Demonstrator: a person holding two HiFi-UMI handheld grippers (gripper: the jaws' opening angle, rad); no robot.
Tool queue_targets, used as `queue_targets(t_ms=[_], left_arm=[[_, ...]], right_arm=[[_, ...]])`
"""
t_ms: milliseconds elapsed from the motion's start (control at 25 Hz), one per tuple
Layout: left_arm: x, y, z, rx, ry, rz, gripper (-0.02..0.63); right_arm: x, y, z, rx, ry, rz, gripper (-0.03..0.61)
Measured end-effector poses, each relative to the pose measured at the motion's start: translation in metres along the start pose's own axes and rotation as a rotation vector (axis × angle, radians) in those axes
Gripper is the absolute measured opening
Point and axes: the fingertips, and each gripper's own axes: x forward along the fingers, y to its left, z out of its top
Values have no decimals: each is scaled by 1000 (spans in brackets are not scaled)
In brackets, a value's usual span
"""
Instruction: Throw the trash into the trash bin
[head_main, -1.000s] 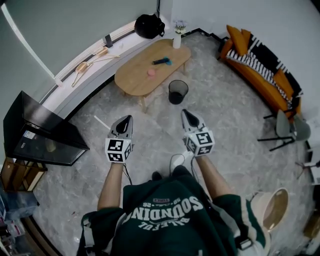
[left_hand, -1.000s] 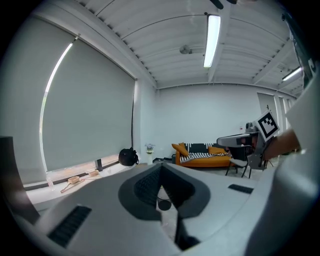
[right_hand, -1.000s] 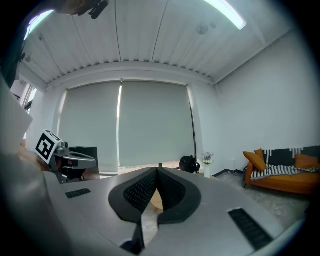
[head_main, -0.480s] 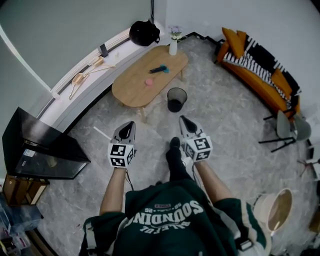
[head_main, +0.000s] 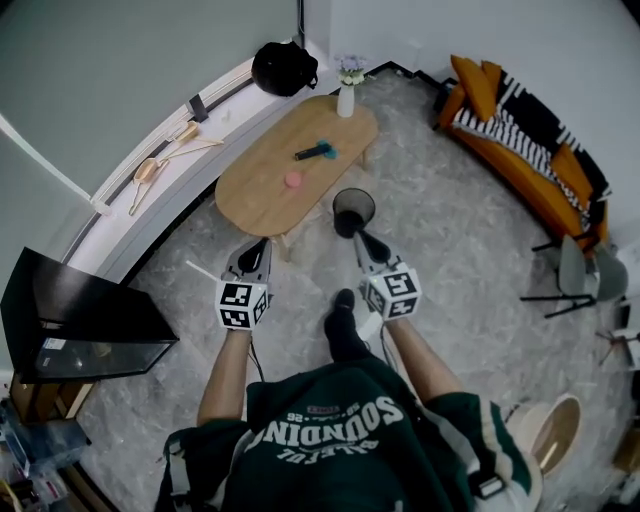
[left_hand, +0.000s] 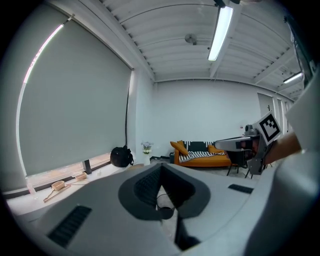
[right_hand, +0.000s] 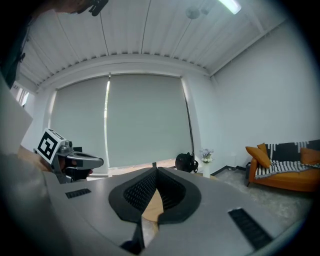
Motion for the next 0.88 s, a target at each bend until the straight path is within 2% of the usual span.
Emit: queue_targets(t_ms=[280, 480, 680, 880], left_arm=[[115, 40, 37, -10, 20, 31, -2], [183, 66, 56, -22, 30, 47, -2], [229, 75, 62, -21, 56, 35, -2], [263, 101, 73, -20, 59, 24, -2]], right_arm=[[106, -84, 32, -3, 17, 44, 2], [170, -126, 54, 1, 19, 86, 2], [210, -160, 60, 5, 33, 94, 2], [244, -173, 66, 14, 42, 81, 2]])
